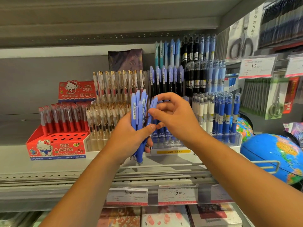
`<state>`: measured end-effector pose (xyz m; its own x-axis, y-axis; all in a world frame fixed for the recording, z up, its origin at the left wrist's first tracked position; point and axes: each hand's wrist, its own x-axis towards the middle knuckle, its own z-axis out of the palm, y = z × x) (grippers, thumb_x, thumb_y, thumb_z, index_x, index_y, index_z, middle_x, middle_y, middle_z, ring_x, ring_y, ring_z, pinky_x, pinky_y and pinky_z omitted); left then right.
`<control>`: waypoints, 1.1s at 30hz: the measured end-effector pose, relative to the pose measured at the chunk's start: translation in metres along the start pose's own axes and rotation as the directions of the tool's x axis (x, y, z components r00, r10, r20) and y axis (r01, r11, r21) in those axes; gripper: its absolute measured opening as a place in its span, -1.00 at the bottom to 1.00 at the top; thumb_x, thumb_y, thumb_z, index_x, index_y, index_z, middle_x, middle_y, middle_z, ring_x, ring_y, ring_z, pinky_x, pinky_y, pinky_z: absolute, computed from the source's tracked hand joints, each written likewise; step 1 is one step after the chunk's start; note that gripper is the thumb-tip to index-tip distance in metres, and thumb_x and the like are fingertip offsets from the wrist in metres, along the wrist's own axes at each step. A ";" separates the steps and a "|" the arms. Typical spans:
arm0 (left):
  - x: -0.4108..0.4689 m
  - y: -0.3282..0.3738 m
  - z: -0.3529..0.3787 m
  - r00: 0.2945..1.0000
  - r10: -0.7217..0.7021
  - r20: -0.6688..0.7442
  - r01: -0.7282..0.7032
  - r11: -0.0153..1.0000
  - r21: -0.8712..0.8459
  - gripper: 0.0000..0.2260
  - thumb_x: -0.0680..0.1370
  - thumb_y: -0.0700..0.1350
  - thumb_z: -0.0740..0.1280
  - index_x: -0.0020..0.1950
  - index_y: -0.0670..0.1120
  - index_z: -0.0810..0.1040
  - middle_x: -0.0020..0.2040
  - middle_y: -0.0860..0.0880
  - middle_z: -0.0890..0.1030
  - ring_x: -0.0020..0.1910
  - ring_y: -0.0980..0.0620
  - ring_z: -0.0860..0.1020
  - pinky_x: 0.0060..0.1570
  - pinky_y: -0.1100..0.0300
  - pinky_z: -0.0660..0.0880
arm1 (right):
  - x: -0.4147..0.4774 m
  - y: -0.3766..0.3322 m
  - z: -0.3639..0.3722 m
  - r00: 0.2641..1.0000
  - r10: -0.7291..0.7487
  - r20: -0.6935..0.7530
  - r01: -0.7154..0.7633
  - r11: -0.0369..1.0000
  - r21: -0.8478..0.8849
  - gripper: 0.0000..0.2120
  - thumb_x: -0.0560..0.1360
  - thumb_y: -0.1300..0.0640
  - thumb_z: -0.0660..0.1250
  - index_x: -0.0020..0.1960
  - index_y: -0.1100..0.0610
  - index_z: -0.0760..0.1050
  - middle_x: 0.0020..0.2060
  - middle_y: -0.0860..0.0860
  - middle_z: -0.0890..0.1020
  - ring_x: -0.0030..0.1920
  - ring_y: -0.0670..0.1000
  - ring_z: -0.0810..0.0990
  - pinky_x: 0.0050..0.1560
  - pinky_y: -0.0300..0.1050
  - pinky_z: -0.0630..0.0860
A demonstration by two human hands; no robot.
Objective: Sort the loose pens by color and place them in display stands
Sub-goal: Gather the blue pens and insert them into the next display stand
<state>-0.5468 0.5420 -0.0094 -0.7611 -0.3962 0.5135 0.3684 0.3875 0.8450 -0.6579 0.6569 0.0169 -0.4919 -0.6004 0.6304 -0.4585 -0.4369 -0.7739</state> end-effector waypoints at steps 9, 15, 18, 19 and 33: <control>0.000 0.001 0.000 0.999 -0.030 0.043 0.033 0.997 -0.066 -0.69 0.44 0.03 0.40 0.16 0.04 0.50 -0.35 -0.07 0.63 -0.42 -0.10 0.62 -0.42 0.05 0.59 | -0.004 -0.002 -0.005 0.995 -0.083 -0.060 0.091 0.986 0.136 -0.77 0.51 0.36 0.39 0.14 0.32 0.46 -0.31 0.04 0.61 -0.24 0.09 0.71 -0.20 -0.13 0.64; 0.002 -0.003 -0.001 0.999 -0.051 0.008 0.052 0.995 -0.083 -0.71 0.46 0.01 0.40 0.13 -0.05 0.51 -0.26 0.00 0.66 -0.35 -0.13 0.65 -0.44 0.06 0.57 | 0.002 -0.005 -0.013 0.968 -0.097 -0.232 0.117 0.990 0.073 -0.78 0.51 0.30 0.40 0.13 0.23 0.47 -0.16 0.09 0.55 -0.24 -0.02 0.68 -0.23 -0.12 0.65; 0.003 -0.006 -0.003 0.998 -0.046 -0.040 0.045 0.998 -0.042 -0.85 0.56 -0.08 0.37 0.10 -0.05 0.52 -0.32 0.02 0.63 -0.39 -0.06 0.61 -0.46 0.11 0.54 | 0.008 -0.006 -0.020 0.938 -0.113 -0.329 0.121 0.993 0.004 -0.72 0.51 0.26 0.42 0.18 0.14 0.44 -0.22 0.03 0.58 -0.22 -0.02 0.68 -0.27 -0.17 0.63; 0.004 -0.007 -0.004 0.997 -0.055 -0.055 0.054 0.998 -0.026 -0.87 0.57 -0.06 0.37 0.10 -0.01 0.53 -0.33 0.03 0.61 -0.40 -0.04 0.58 -0.44 0.11 0.54 | 0.010 -0.006 -0.023 0.926 -0.147 -0.347 0.133 0.989 -0.066 -0.68 0.51 0.23 0.43 0.21 0.13 0.43 -0.20 0.04 0.58 -0.20 0.01 0.68 -0.28 -0.16 0.63; 0.006 -0.007 -0.003 0.998 -0.055 -0.039 0.052 0.996 -0.068 -0.81 0.57 -0.23 0.33 0.18 -0.14 0.46 -0.41 -0.15 0.50 -0.49 -0.11 0.43 -0.42 0.08 0.51 | 0.019 0.006 -0.027 0.929 -0.346 -0.134 0.159 0.698 -0.699 -0.77 0.54 0.06 0.40 0.12 0.11 0.46 -0.22 -0.01 0.53 -0.22 0.01 0.54 -0.17 0.00 0.54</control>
<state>-0.5522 0.5340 -0.0119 -0.7590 -0.4490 0.4716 0.3634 0.3088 0.8790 -0.6899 0.6614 0.0257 -0.3977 -0.3165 0.8612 -0.9151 0.0679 -0.3976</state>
